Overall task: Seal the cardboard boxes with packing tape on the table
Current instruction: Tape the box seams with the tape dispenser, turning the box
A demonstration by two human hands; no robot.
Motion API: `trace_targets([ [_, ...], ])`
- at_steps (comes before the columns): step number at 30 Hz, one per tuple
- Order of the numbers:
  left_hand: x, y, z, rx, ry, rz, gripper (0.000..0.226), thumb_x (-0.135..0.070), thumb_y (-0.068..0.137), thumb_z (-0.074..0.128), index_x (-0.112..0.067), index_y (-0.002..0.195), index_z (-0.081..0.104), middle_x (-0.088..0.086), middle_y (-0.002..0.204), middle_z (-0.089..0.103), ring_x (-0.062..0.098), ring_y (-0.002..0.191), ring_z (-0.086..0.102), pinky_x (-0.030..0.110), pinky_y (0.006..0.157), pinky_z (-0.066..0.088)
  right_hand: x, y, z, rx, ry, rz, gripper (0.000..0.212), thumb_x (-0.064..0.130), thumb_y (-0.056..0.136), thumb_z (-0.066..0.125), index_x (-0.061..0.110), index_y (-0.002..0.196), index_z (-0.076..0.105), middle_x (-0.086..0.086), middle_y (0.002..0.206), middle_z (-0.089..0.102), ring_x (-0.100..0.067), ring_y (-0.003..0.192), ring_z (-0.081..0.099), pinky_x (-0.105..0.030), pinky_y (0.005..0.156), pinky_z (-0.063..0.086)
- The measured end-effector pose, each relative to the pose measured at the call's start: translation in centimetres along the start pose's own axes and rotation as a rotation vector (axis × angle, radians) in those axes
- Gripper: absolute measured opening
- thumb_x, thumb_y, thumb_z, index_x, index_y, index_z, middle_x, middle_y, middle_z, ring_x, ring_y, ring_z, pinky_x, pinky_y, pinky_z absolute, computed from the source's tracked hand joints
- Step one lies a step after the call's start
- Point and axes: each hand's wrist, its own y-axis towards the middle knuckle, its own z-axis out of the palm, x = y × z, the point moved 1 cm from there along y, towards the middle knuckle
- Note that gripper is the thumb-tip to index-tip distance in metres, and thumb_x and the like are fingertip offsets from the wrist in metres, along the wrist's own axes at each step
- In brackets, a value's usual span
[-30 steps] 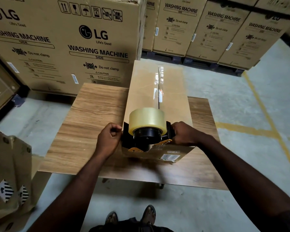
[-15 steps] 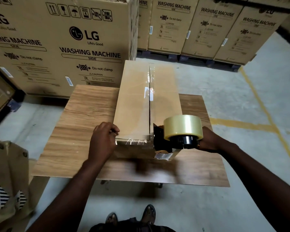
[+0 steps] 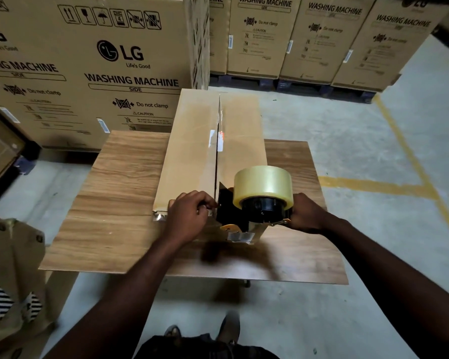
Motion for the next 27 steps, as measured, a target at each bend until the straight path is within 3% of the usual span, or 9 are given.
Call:
trace_targets([
  [6,0.2,0.0,0.0,-0.009,-0.043,0.004,0.028,-0.020,0.078,0.047,-0.043,0.085,0.062,-0.026,0.089,0.066,0.008,0.092,0.058,0.036,0.085,0.038,-2.9,-2.6,-2.2,-0.058,0.058,0.030,0.044,0.059,0.073,0.066,0.020,0.088,0.078,0.005,0.083,0.076,-0.007,0.080,0.069,-0.033,0.072,0.055],
  [9,0.2,-0.1,0.0,-0.011,-0.056,0.004,0.027,-0.020,0.079,0.048,-0.040,0.086,0.065,-0.025,0.089,0.066,0.009,0.092,0.058,0.039,0.087,0.042,-4.3,-4.6,-3.9,-0.112,0.048,0.000,0.025,0.044,0.073,0.068,0.024,0.085,0.078,0.009,0.084,0.075,0.000,0.081,0.066,-0.027,0.072,0.053],
  [11,0.4,-0.1,0.1,-0.017,-0.050,0.003,0.027,-0.020,0.080,0.048,-0.038,0.090,0.067,-0.023,0.092,0.066,0.010,0.093,0.057,0.040,0.088,0.043,-5.6,-5.3,-4.3,-0.095,0.079,0.041,0.012,0.030,0.073,0.073,0.029,0.084,0.077,0.012,0.084,0.075,-0.004,0.083,0.069,-0.037,0.074,0.057],
  [13,0.4,-0.1,0.2,-0.029,-0.029,-0.006,0.028,-0.021,0.081,0.048,-0.037,0.094,0.067,-0.021,0.096,0.064,0.013,0.096,0.057,0.038,0.087,0.039,-6.4,-5.5,-3.7,-0.074,0.117,0.047,0.013,0.023,0.076,0.074,0.030,0.087,0.074,0.009,0.085,0.074,-0.012,0.083,0.071,-0.046,0.073,0.058],
  [18,-1.5,-0.2,1.7,-0.054,0.075,-0.106,0.041,-0.007,0.084,0.055,-0.040,0.104,0.068,-0.016,0.108,0.058,0.014,0.106,0.050,0.033,0.084,0.023,-6.1,-5.5,-3.0,-0.116,0.178,0.022,0.027,0.015,0.075,0.070,0.037,0.091,0.069,0.006,0.085,0.071,-0.013,0.081,0.067,-0.045,0.072,0.058],
  [23,-5.8,-0.3,4.9,0.042,0.050,0.019,0.028,-0.018,0.090,0.060,-0.039,0.107,0.068,-0.015,0.110,0.057,0.012,0.109,0.050,0.033,0.088,0.027,-5.9,-5.4,-3.2,-0.101,0.131,0.000,0.033,0.015,0.077,0.068,0.045,0.092,0.066,0.008,0.086,0.070,-0.013,0.082,0.066,-0.043,0.071,0.057],
  [25,-7.1,0.2,6.0,0.070,0.030,0.024,0.017,-0.028,0.092,0.062,-0.038,0.105,0.069,-0.017,0.107,0.057,0.011,0.108,0.050,0.034,0.090,0.029,-5.6,-5.6,-3.2,-0.117,0.115,-0.001,0.037,0.014,0.076,0.068,0.049,0.089,0.065,0.013,0.086,0.069,-0.009,0.082,0.066,-0.039,0.072,0.057],
  [27,-7.8,0.8,6.5,0.063,0.008,-0.034,0.010,-0.035,0.091,0.064,-0.038,0.098,0.070,-0.018,0.103,0.058,0.010,0.106,0.051,0.035,0.088,0.029,-4.7,-5.9,-3.4,-0.127,0.130,0.014,0.043,0.020,0.076,0.066,0.059,0.092,0.062,0.024,0.089,0.067,0.001,0.086,0.063,-0.020,0.074,0.052],
])
